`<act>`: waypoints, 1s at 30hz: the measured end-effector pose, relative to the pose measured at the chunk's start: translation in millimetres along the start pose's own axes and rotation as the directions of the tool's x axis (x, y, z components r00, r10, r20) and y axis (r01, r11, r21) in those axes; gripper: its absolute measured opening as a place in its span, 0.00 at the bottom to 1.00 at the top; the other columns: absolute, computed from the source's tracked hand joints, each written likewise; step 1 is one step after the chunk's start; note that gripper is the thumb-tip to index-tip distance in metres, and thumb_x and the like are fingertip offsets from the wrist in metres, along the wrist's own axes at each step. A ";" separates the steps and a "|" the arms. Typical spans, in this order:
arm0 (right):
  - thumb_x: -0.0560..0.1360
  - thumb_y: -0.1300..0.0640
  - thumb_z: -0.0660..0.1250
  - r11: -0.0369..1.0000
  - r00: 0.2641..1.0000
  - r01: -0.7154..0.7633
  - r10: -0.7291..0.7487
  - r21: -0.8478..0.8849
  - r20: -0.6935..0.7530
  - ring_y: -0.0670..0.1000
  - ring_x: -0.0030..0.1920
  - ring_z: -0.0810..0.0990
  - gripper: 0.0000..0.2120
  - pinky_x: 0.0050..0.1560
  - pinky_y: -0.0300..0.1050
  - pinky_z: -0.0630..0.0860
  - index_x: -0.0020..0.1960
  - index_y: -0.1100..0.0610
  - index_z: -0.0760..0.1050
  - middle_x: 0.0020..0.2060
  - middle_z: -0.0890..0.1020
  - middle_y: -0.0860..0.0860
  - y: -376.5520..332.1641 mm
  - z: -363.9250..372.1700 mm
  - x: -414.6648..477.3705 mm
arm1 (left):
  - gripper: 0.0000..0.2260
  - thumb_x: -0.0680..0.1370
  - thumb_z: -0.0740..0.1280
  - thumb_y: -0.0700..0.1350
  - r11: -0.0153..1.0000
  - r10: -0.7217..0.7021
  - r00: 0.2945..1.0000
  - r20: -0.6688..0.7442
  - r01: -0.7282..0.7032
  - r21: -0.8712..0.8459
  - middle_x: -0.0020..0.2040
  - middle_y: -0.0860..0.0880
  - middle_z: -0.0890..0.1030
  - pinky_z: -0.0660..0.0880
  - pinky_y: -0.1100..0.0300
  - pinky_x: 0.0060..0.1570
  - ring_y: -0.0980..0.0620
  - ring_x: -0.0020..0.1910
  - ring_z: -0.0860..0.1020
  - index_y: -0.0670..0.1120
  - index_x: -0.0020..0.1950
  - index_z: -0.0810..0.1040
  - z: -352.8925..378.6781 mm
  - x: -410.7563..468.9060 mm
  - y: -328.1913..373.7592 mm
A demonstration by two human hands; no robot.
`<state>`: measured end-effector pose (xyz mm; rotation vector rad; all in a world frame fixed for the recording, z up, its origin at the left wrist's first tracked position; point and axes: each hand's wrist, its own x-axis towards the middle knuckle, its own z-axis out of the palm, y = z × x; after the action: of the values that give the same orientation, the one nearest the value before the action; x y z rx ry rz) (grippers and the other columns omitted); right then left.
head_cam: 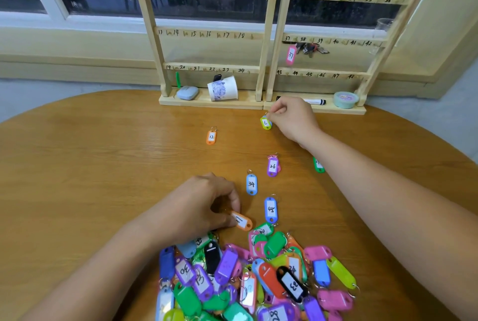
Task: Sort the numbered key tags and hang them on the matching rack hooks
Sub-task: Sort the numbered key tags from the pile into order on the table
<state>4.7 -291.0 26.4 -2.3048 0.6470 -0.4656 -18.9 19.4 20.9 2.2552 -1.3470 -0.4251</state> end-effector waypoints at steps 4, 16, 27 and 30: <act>0.76 0.58 0.76 0.990 0.983 0.137 -0.141 0.041 0.119 0.38 0.33 0.75 0.03 0.37 0.31 0.68 0.45 0.51 0.85 0.34 0.81 0.43 -3.1 -15.1 -55.1 | 0.09 0.75 0.81 0.52 0.999 -0.015 1.000 -0.017 0.015 -0.040 0.45 0.59 0.83 0.77 0.61 0.49 0.60 0.47 0.81 0.61 0.50 0.83 0.0 -2.0 1.1; 0.79 0.54 0.77 0.940 0.825 0.119 -0.273 0.319 0.495 0.42 0.40 0.77 0.02 0.43 0.39 0.75 0.48 0.52 0.86 0.41 0.86 0.51 -1.4 -25.5 -166.1 | 0.08 0.82 0.74 0.42 0.899 -0.124 0.985 -0.121 0.060 -0.434 0.45 0.56 0.88 0.76 0.65 0.45 0.62 0.41 0.81 0.55 0.57 0.88 -0.7 -1.4 10.3; 0.75 0.63 0.79 0.853 0.891 -0.059 -0.190 0.519 0.413 0.50 0.42 0.83 0.04 0.47 0.42 0.78 0.49 0.59 0.85 0.41 0.87 0.60 -6.1 -15.7 -176.7 | 0.09 0.80 0.76 0.40 0.746 -0.222 0.941 -0.255 -0.004 -0.666 0.49 0.49 0.89 0.78 0.61 0.47 0.54 0.46 0.84 0.49 0.58 0.85 10.6 4.1 17.0; 0.75 0.62 0.79 0.822 0.924 -0.074 -0.157 0.565 0.349 0.52 0.43 0.85 0.05 0.49 0.46 0.79 0.49 0.59 0.85 0.41 0.88 0.59 -5.9 -13.5 -175.2 | 0.10 0.76 0.79 0.41 0.674 -0.285 0.925 -0.251 0.007 -0.739 0.47 0.47 0.88 0.77 0.55 0.47 0.51 0.43 0.83 0.46 0.56 0.84 12.1 5.6 17.0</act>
<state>-142.3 -195.3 14.3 -1.7561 0.2126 -0.1771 -34.7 4.8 19.9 1.6425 -0.6254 -0.4806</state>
